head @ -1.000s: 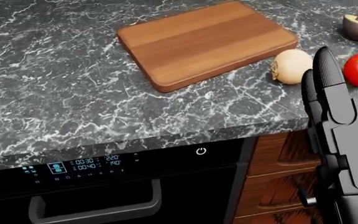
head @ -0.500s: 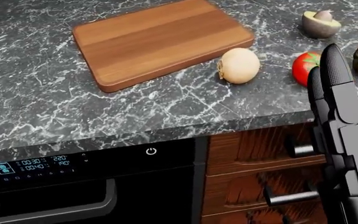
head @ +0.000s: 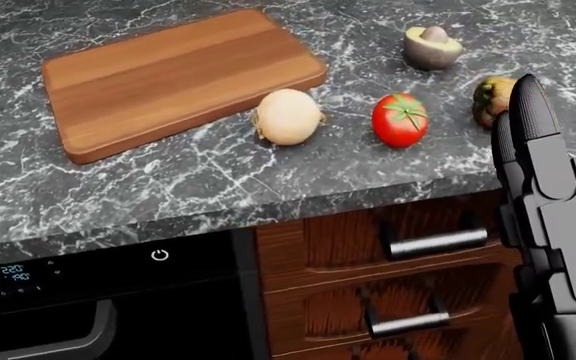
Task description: Place the avocado, onion, tomato and bell pepper on the cutting board.
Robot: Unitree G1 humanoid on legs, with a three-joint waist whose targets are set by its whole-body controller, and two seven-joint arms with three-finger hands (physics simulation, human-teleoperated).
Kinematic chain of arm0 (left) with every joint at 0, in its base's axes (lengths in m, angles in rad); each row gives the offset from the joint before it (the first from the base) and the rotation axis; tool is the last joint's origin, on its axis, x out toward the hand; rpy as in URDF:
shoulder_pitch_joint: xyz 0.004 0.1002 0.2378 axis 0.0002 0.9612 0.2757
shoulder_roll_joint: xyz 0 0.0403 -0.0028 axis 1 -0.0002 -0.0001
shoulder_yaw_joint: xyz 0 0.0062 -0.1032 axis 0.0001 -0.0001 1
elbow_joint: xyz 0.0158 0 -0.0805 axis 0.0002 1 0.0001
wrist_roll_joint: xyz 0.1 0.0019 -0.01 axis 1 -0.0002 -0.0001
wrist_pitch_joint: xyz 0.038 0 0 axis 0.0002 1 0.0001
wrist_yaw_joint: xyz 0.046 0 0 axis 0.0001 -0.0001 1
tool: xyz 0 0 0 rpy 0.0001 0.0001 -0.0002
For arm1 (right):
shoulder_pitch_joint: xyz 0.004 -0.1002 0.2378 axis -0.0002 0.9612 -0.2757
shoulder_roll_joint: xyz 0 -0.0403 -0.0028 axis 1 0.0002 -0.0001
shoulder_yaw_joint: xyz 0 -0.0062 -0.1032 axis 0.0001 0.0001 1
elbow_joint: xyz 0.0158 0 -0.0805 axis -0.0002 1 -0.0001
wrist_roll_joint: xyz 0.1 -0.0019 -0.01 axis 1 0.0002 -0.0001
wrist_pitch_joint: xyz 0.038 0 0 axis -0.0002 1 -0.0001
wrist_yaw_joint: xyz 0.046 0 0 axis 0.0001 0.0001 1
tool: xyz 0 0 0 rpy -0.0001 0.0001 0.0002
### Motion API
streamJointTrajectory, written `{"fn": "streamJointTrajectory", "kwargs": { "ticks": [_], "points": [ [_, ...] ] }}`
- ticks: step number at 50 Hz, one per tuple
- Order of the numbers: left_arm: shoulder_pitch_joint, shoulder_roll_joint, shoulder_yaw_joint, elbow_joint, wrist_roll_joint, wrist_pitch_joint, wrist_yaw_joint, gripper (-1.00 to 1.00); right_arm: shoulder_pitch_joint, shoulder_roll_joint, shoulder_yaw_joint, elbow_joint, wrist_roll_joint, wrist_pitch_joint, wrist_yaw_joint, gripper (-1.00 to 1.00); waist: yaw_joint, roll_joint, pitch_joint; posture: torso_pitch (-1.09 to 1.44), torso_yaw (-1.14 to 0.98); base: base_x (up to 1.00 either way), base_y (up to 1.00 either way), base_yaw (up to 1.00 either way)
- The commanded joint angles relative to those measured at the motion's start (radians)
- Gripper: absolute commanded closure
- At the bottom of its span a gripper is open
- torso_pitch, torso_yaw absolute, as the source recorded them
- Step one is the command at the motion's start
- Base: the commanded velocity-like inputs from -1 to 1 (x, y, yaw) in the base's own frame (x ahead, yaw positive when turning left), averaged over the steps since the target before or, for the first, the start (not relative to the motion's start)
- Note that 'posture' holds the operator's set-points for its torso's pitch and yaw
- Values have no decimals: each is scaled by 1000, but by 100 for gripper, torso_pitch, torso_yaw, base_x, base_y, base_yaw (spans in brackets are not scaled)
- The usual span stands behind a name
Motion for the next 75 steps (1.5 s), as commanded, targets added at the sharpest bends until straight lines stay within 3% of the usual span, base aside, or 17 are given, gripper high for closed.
{"fn": "streamJointTrajectory", "kwargs": {
  "ticks": [1, 9, 12, 14, 22, 27, 28, 31, 37, 42, 43, 44, 51, 55, 56, 64, 75],
  "points": [
    [-5, 3, 4, -35, -2, -28, 3, -100, -8, 2, 5, -40, 1, -31, -5, -100, 1, -6, 7, 0, 0, 34, 0, 0],
    [-5, 3, 6, -35, -2, -29, 2, -100, -8, 1, 8, -40, -1, -29, -5, -100, 0, 48, 8, 0, 0, 34, 0, 0],
    [-5, 1, 7, -35, -3, -28, -1, -100, -9, 1, 3, -34, 2, -32, -6, -100, 2, 111, -7, 0, 0, 33, 0, 0],
    [-5, -1, 7, -35, -3, -28, -3, -100, -8, 2, 4, -33, 1, -33, -6, -100, 6, 86, 14, 0, 0, 34, 0, 0],
    [-5, -3, 7, -35, -2, -27, -6, -100, -9, 2, 5, -35, 1, -32, -7, -100, 20, 42, -10, 0, 0, 34, 0, 0],
    [-3, -2, 7, -35, -2, -29, -4, -100, -8, 2, 1, -33, 7, -33, -6, -100, 24, -45, -28, 0, 0, 34, 0, 0],
    [-3, -1, 7, -35, -3, -30, -3, -100, -8, 3, 0, -35, 9, -31, -5, -100, 12, -14, -17, 0, 0, 34, 0, 0],
    [-3, 0, 8, -35, -5, -29, -2, -100, -10, 3, 0, -36, 6, -29, -4, -100, -3, -35, -6, 0, 0, 34, 0, 0],
    [-6, 0, 10, -35, -7, -26, -2, -100, -13, 3, 5, -34, 4, -25, -5, -100, -11, 9, 6, 0, 0, 34, 0, 0],
    [-6, -2, 11, -35, -6, -26, -7, -100, -15, 2, 4, -34, 3, -19, -7, -100, -17, 93, -32, 0, 0, 33, 0, 0],
    [-6, -4, 10, -35, -5, -26, -8, -100, -16, 2, 4, -30, 2, -21, -8, -100, 0, 76, -11, 0, 0, 34, 0, 0],
    [-6, -4, 10, -35, -5, -26, -9, -100, -16, 2, 5, -27, 2, -22, -8, -100, -5, 86, 2, 0, 0, 34, 0, 0],
    [-4, -10, 10, -35, -4, -28, -14, -100, -10, 0, 10, -21, 3, -33, -8, -100, 11, 42, -20, 0, 0, 21, 0, 0],
    [-3, -13, 8, -35, 0, -28, -15, -100, -13, 1, 4, -24, 3, -33, -11, -100, 19, -38, -27, 0, 0, 0, 0, 0],
    [-2, -13, 7, -35, 1, -30, -15, -100, -12, 1, 5, -24, 4, -34, -11, -100, 23, 1, -26, 0, 0, 0, 0, 0],
    [-2, -10, 5, -35, 1, -30, -11, -100, -11, 2, 4, -33, 5, -33, -11, -100, 8, 14, -51, 0, 0, 0, 0, 0],
    [-4, -2, 10, -35, -7, -28, -6, -100, -12, 3, 4, -37, 4, -31, -12, -100, 5, 20, -42, 0, 0, 0, 0, 0]
  ]
}}
